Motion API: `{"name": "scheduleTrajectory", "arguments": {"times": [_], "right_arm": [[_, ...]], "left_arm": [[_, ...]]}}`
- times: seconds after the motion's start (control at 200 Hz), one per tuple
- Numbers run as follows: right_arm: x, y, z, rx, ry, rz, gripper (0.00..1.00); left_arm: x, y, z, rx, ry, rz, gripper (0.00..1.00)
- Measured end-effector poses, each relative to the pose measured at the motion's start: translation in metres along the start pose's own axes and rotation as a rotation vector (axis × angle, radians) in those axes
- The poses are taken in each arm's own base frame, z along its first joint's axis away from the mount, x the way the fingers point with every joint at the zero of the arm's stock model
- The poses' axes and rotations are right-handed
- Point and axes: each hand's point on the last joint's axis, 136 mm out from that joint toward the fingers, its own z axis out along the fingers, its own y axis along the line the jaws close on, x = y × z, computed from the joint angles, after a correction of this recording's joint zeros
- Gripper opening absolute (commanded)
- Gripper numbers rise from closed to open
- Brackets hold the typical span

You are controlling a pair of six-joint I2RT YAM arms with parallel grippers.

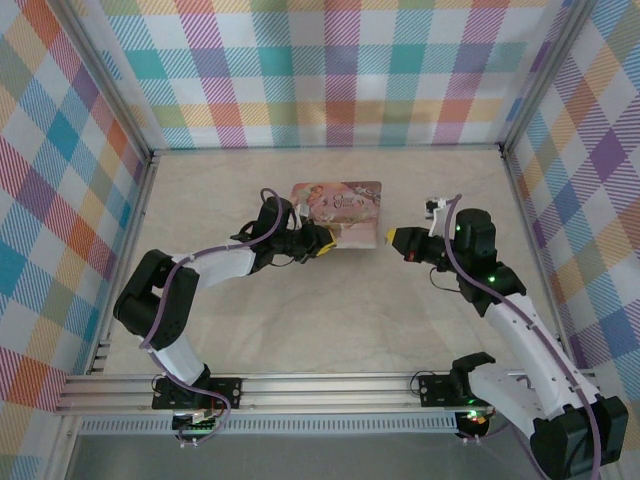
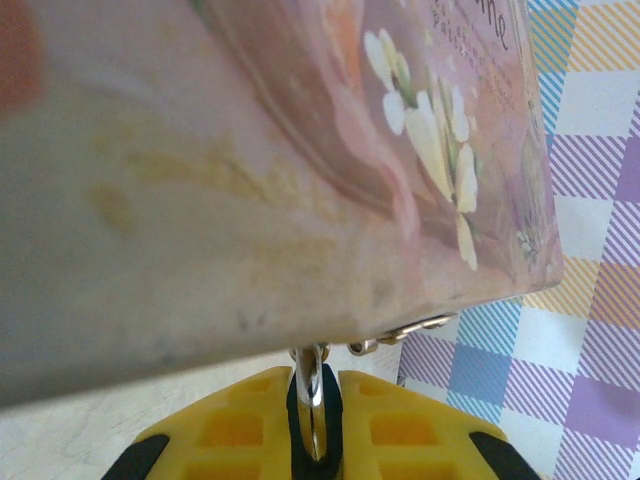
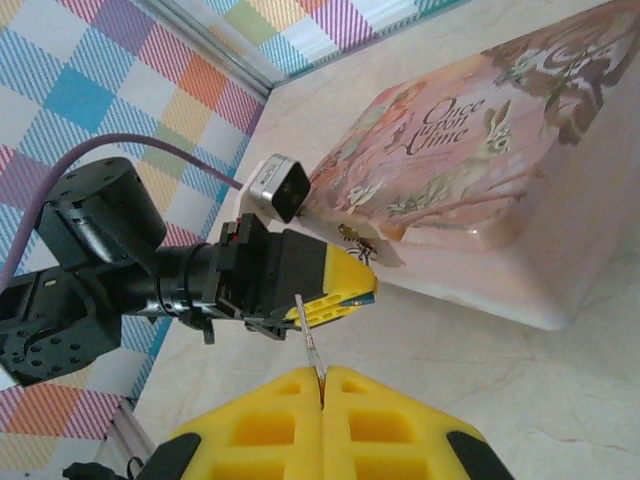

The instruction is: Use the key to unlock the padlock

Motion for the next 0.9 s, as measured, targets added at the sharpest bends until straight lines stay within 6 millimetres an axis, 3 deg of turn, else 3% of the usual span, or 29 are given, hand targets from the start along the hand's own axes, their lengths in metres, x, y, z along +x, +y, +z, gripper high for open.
{"name": "scheduleTrajectory", "arguments": {"times": [0.375, 0.595, 0.9], "right_arm": [[0.045, 0.007, 0.024, -0.079, 0.053, 0.081, 0.00], [0.069, -0.008, 0.045, -0.061, 0.075, 0.142, 0.00], [0.077, -0.022, 0.066, -0.042, 0.053, 0.201, 0.00]], "left_arm": [[-0.004, -0.007, 0.000, 0.028, -0.022, -0.001, 0.09], [-0.003, -0.006, 0.001, 0.027, -0.025, -0.007, 0.10], [-0.004, -0.008, 0.000, 0.041, -0.036, -0.010, 0.10]]}}
